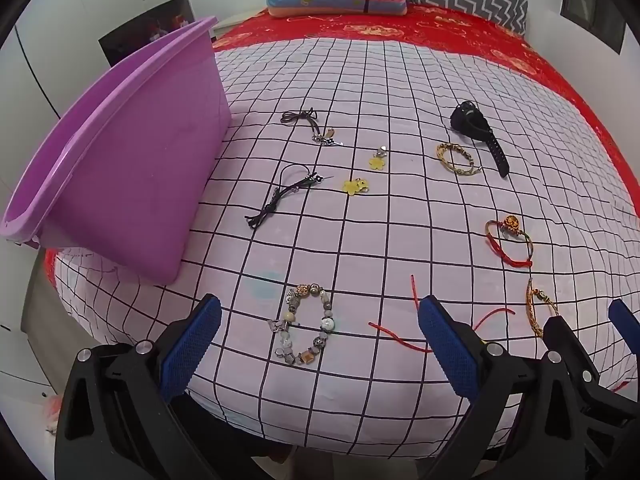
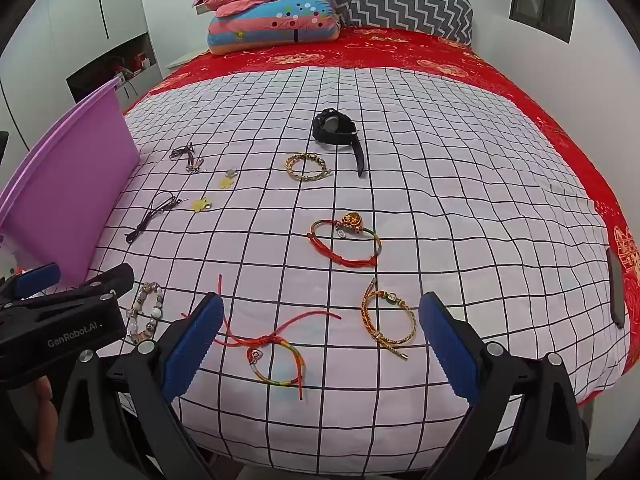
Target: Organize jewelry
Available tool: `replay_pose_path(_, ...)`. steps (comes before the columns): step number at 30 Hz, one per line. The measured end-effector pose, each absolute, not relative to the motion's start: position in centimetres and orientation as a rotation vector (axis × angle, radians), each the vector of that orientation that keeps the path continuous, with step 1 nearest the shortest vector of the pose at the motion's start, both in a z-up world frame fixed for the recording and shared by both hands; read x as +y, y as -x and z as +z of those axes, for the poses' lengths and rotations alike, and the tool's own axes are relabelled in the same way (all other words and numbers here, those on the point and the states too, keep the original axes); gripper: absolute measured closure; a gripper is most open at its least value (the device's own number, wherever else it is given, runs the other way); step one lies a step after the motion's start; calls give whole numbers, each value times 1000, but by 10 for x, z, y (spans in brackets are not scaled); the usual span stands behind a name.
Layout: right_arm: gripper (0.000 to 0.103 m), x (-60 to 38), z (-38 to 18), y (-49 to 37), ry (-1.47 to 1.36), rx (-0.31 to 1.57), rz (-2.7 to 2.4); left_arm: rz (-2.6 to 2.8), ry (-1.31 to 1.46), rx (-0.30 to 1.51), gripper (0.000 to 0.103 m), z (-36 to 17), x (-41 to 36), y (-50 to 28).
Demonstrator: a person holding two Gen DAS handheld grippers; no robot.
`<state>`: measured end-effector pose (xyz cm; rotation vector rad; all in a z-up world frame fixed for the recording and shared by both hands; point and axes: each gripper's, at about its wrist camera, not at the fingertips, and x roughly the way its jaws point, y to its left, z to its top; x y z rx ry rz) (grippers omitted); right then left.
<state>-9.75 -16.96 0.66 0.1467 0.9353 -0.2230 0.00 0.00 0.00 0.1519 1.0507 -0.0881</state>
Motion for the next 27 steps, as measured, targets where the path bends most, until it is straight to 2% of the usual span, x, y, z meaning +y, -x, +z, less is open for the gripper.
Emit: replay_pose_path(27, 9, -167, 7, 96, -140, 932, -222, -86, -144, 1048, 6, 0, 2, 0)
